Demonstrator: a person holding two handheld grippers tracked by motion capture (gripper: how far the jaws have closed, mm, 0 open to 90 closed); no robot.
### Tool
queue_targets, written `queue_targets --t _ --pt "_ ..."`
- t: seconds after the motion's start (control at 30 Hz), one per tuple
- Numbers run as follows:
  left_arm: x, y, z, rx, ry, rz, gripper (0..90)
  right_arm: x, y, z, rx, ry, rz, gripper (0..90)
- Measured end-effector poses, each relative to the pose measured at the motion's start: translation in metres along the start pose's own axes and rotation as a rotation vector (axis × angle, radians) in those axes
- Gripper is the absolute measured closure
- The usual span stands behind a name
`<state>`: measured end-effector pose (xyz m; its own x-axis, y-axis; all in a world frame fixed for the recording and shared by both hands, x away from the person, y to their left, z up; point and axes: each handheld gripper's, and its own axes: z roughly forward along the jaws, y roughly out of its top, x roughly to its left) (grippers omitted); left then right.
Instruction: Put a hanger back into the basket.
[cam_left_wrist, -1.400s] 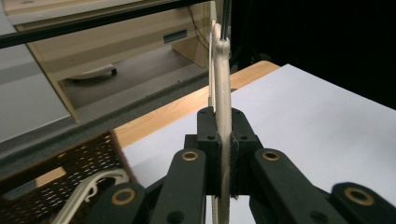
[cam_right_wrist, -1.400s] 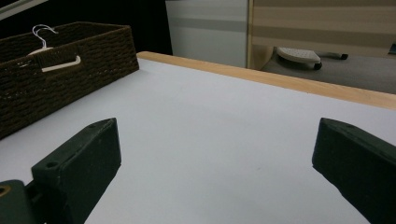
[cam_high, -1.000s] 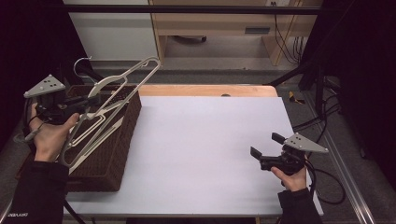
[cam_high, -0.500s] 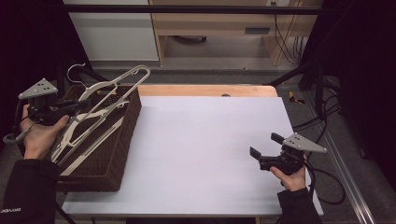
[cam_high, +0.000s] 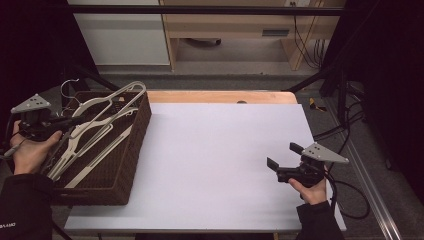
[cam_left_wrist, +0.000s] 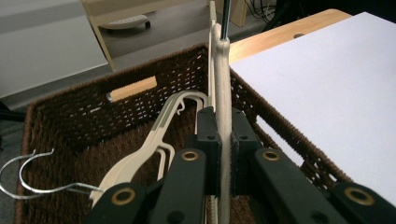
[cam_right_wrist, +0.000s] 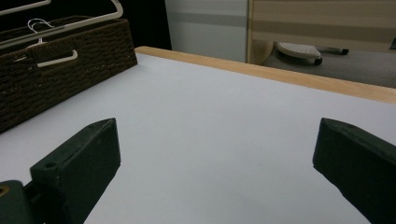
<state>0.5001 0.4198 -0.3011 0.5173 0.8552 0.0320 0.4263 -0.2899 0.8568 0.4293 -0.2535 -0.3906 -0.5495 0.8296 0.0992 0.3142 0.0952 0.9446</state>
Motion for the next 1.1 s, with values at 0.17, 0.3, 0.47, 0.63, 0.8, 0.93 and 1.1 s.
queue_targets --t 0.17,0.3,0.47,0.63,0.8,0.93,1.1 --pt "0.002 -0.007 0.008 0.044 0.007 0.000 85.6 0.000 0.000 0.000 0.002 -0.001 -0.001 1.4" --pt "0.005 -0.016 0.010 0.083 0.010 -0.007 85.7 0.000 0.000 0.000 0.001 0.001 -0.003 1.4" --pt "0.006 -0.024 0.015 0.125 0.001 -0.010 85.7 0.000 -0.001 0.000 0.002 0.001 -0.002 1.4" --pt "0.009 -0.036 0.023 0.185 -0.001 -0.032 85.8 0.000 -0.001 0.001 0.003 0.000 0.000 1.3" --pt "0.002 -0.051 0.046 0.280 -0.018 -0.011 85.7 0.000 -0.001 0.001 0.004 0.000 -0.001 1.3" --pt "0.005 -0.055 0.045 0.247 -0.032 -0.059 85.5 0.000 -0.001 0.002 0.006 0.001 0.002 1.3" --pt "0.007 -0.057 0.045 0.229 0.020 -0.102 83.8 0.000 -0.001 0.002 0.005 0.000 -0.001 1.3"
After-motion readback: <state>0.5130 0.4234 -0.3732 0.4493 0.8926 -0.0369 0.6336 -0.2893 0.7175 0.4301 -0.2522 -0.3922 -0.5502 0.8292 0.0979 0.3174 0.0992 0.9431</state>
